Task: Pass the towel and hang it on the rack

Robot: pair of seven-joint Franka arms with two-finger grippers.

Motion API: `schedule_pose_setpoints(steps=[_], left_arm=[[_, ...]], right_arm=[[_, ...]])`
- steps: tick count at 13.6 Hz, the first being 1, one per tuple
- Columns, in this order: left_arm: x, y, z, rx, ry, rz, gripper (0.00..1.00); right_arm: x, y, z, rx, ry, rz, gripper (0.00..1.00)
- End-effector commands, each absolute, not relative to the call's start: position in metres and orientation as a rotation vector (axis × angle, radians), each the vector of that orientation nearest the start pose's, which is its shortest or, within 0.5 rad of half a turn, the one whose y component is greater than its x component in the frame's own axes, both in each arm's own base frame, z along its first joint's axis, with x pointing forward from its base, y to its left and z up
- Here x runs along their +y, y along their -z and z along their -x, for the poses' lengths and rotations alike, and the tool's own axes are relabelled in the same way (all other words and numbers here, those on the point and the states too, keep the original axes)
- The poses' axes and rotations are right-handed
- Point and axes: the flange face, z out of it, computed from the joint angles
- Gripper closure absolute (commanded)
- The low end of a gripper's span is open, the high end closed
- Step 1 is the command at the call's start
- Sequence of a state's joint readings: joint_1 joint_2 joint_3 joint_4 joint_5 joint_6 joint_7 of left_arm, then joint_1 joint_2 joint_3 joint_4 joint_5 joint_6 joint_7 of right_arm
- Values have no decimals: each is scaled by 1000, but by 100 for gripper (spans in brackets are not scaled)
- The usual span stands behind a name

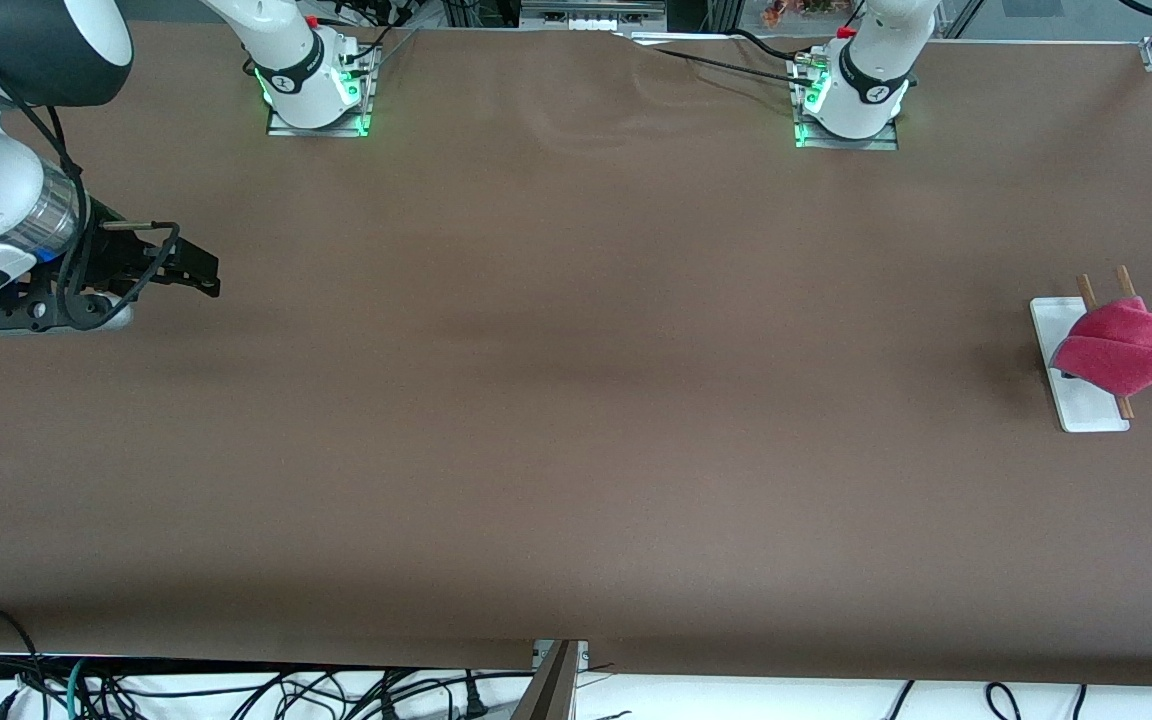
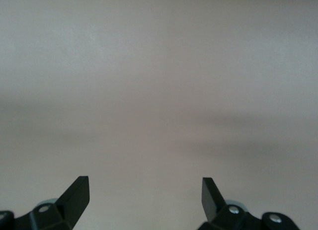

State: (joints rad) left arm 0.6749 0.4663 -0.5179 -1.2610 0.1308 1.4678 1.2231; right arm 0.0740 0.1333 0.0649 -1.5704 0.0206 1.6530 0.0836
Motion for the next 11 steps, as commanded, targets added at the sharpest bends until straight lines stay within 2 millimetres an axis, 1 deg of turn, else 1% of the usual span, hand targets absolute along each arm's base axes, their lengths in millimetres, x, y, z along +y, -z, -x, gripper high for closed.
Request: schedule_pose_setpoints(steps=[1, 3, 5, 6, 7, 8, 9, 11], left_arm=[[114, -549, -615, 1407, -195, 2992, 0], [59, -571, -600, 1024, -216, 3118, 0], [14, -585, -577, 685, -227, 3170, 0], [0, -590, -570, 532, -189, 3173, 0], [-10, -592, -563, 349, -141, 3178, 0], [-11, -592, -559, 151, -100, 3184, 0], [-6, -592, -556, 17, -59, 3186, 0], [-9, -591, -540, 5, -54, 3188, 0]], right_arm=[[82, -564, -587, -74, -85, 3122, 0], [81, -564, -587, -79, -87, 3122, 0], [81, -564, -587, -79, -84, 3122, 0], [81, -563, -586, -79, -89, 3123, 0], [81, -562, -586, -81, -92, 3123, 0], [81, -561, -587, -84, -96, 3122, 0], [81, -561, -587, -86, -94, 3122, 0], [82, -560, -587, -89, -94, 3123, 0]])
